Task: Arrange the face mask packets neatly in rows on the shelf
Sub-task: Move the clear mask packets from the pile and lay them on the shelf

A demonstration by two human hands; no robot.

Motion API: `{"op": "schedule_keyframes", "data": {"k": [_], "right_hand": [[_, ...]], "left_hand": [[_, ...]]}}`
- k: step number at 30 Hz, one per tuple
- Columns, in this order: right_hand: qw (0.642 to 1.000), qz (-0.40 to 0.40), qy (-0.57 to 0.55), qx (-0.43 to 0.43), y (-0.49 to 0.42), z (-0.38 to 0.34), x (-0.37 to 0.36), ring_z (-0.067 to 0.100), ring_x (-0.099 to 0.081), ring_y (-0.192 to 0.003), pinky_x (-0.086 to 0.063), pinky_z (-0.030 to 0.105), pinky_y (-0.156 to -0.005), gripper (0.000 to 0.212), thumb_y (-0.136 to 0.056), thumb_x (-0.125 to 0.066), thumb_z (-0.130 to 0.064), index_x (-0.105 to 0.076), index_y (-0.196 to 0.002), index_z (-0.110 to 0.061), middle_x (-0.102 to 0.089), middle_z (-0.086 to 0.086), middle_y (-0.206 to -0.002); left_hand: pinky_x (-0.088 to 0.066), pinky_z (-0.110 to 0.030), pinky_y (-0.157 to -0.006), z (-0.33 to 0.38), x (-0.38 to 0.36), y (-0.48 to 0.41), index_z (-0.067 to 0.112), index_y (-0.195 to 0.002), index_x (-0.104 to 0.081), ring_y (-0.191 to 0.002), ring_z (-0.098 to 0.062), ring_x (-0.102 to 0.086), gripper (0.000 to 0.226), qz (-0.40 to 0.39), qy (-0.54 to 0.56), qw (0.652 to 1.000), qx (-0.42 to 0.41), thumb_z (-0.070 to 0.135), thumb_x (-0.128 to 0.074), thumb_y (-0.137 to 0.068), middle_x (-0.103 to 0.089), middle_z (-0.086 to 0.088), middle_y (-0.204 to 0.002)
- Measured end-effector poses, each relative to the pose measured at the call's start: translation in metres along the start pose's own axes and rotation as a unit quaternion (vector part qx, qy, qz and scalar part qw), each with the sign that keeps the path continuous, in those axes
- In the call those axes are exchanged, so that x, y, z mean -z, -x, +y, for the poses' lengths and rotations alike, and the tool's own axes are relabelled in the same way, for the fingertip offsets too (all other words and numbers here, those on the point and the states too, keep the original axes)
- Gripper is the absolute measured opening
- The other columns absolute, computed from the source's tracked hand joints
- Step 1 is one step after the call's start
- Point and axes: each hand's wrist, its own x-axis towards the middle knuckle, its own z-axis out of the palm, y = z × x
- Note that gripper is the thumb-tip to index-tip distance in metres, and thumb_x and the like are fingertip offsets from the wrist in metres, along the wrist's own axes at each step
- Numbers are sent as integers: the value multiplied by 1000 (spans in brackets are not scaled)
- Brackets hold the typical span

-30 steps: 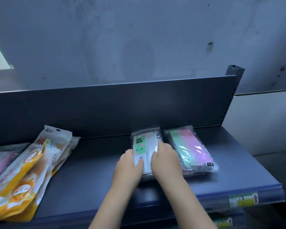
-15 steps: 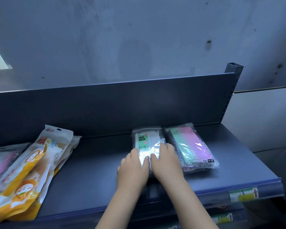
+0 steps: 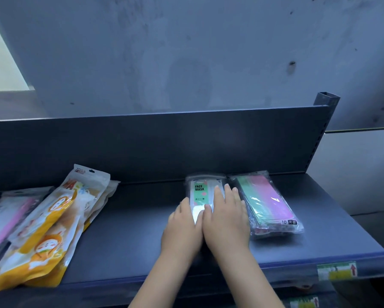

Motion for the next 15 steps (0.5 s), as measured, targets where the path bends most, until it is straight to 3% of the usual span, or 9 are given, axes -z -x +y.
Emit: {"op": "schedule_keyframes", "data": {"k": [4,7,10,15], "right_hand": [[997,-32,-45,46,1,-4,1,20,-10,-161,-24,41,-126,59,-108,-39,-40,-28,-163,-22,-30,-7,-170],[997,-35,-40,59,5,-15,-1,17,-2,-162,-17,36,-128,61,-110,-34,-44,-24,-165,-22,-20,-11,-173],[997,-34,-53,50,12,-33,-6,17,-5,-162,-14,37,-130,63,-110,-31,-48,-24,-165,-21,-17,-7,-174],[996,-33,-72,42,28,-57,-19,16,-7,-162,-13,40,-130,64,-109,-30,-50,-22,-165,-20,-16,-5,-174]], "left_hand": [[-41,-36,-116,-14,16,-5,22,-157,-39,-150,-17,-39,62,12,-64,997,-41,57,-39,-106,-44,5,-163],[-18,-34,-130,-29,36,-7,18,-165,-27,-163,-17,-14,66,22,-152,985,-83,53,-36,-109,-25,2,-174],[-5,-38,-132,-40,57,-5,19,-167,-21,-164,-18,-4,69,46,-205,973,-93,55,-30,-109,-17,2,-176],[-5,-41,-131,-60,82,0,17,-166,-25,-164,-21,-2,70,57,-236,964,-106,56,-30,-109,-20,0,-176]]}}
